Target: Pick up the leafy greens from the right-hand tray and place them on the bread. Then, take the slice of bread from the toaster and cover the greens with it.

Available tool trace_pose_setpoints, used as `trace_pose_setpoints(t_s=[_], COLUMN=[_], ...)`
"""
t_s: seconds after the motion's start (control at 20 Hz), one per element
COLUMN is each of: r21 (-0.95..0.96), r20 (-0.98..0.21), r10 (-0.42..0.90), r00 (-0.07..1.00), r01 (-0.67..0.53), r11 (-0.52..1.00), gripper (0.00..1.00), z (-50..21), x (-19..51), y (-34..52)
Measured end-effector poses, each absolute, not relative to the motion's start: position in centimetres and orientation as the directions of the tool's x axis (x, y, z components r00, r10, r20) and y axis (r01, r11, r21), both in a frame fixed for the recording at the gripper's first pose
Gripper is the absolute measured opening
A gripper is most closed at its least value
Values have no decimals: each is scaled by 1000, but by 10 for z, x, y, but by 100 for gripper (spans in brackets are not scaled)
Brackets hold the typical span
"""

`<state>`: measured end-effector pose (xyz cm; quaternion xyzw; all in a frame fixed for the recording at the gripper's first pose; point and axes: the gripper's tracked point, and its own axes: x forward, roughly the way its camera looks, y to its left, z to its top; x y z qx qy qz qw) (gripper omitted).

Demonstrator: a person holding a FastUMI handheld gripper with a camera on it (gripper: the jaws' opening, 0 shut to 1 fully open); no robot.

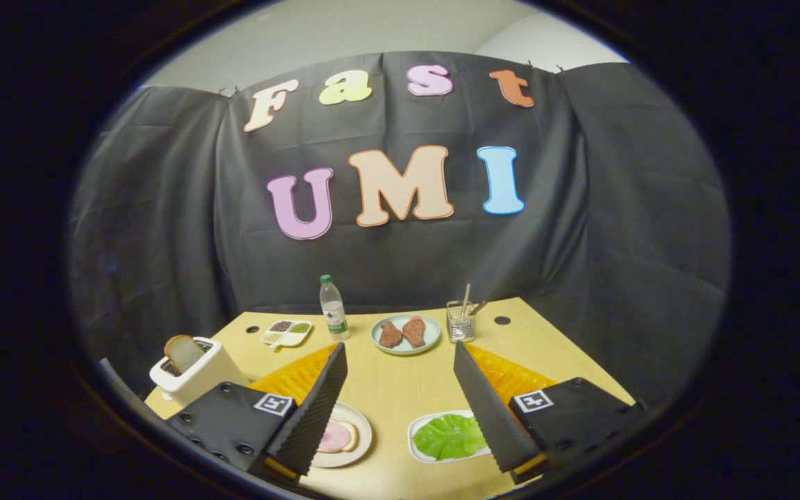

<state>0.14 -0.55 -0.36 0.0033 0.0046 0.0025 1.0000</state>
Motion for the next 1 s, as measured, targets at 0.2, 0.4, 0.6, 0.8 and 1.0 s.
trace_pose_setpoints(t_s=[0.2, 0.4, 0.6, 0.8, 1.0], r21=[11, 7, 39, 12, -32], r20=[-22, -42, -86, -183, -315], r10=[2, 20, 79, 120, 145], r00=[1000, 999, 993, 976, 938], r01=[-2, -20, -76, -119, -163], r11=[1000, 1000, 996, 993, 986], gripper=[99, 99, 99, 99, 99], z=[-8, -10, -15, -32, -59], x=[6, 13, 18, 22, 18], y=[-10, -12, -16, -33, -57])
